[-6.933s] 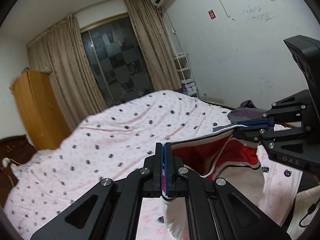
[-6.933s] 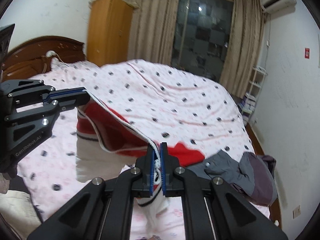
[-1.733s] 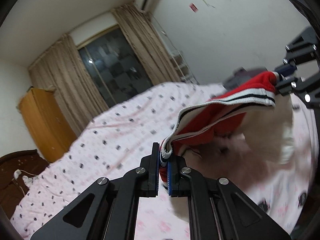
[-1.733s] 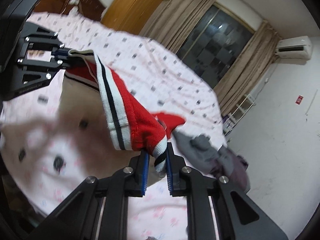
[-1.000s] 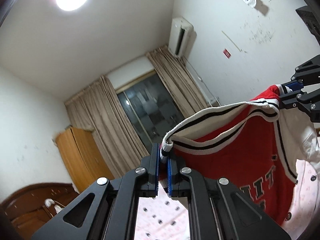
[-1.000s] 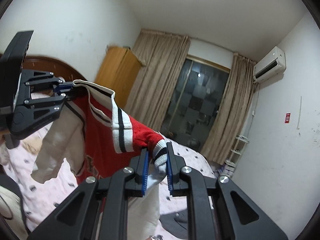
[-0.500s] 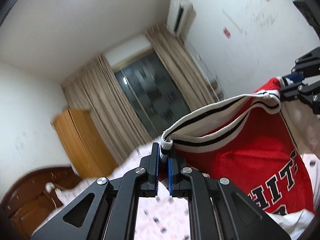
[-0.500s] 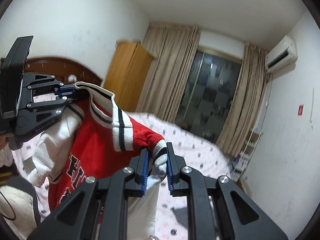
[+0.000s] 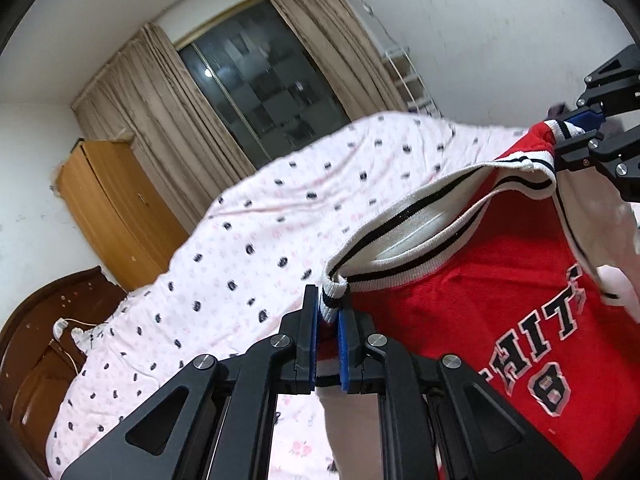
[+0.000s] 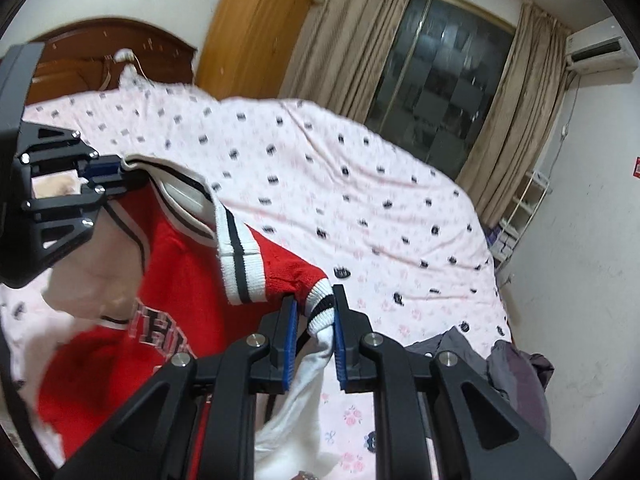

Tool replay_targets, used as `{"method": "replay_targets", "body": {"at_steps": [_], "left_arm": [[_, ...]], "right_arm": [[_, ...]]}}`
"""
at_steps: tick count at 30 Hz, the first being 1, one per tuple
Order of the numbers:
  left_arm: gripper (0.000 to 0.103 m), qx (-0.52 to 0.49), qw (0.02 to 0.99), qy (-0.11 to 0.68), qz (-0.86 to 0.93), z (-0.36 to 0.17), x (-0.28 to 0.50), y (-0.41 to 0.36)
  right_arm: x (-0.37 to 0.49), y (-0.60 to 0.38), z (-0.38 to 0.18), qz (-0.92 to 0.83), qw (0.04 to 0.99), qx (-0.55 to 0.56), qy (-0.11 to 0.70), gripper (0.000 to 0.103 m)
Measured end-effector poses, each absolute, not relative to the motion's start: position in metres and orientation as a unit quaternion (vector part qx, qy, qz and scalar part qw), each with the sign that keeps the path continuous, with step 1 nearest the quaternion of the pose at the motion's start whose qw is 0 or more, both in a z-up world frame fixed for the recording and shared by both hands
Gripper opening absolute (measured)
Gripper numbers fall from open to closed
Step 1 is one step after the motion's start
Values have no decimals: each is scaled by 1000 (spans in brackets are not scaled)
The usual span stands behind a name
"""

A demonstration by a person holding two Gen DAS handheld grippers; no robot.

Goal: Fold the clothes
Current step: 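Lift the jersey by its hem with both grippers, letting it hang open, then lay the jersey flat on the bed and open both grippers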

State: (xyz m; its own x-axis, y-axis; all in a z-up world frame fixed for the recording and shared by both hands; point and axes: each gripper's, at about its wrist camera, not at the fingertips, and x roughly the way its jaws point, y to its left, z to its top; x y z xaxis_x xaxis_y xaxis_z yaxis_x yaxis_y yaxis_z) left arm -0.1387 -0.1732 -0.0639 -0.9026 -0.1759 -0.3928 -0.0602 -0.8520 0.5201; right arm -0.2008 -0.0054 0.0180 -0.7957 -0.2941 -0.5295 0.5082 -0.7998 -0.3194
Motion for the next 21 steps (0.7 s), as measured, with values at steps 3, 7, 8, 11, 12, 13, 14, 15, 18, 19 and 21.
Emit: {"method": "replay_targets", "body": {"at_steps": [3, 7, 8, 11, 12, 13, 14, 15, 18, 19, 21], "left_arm": [[10, 232, 28, -266, -935, -76, -157, -174], [10, 254, 20, -255, -933, -89, -177, -175], [10, 260, 17, -255, -931, -92, -183, -175], [11, 284, 9, -251, -926, -104, -204, -179], [11, 293, 5, -248, -923, -109, -211, -180], [12, 303, 2, -245, -921, -115, -218, -181], [13, 313, -1, -244, -918, -121, -226, -182], [14, 323, -4, -243, -914, -128, -234, -183], [16, 358, -11, -240, -902, -149, -252, -185], [17, 369, -13, -237, -899, -157, -257, -186], [18, 382, -14, -231, -895, -166, -266, -190]], "right_arm": [[-232, -10, -3, -913, 216, 254, 235, 16], [-262, -17, -26, -907, 216, 277, 233, 16], [-270, -18, -31, -905, 217, 282, 233, 16], [-295, -23, -45, -897, 219, 297, 242, 16], [-302, -24, -49, -894, 221, 302, 245, 16], [-309, -26, -54, -890, 224, 310, 248, 16], [-315, -27, -59, -886, 227, 317, 250, 17], [-322, -29, -63, -882, 229, 325, 252, 17], [-344, -34, -84, -867, 236, 353, 261, 17], [-350, -35, -91, -862, 237, 362, 263, 17], [-361, -38, -105, -853, 239, 379, 267, 18]]}}
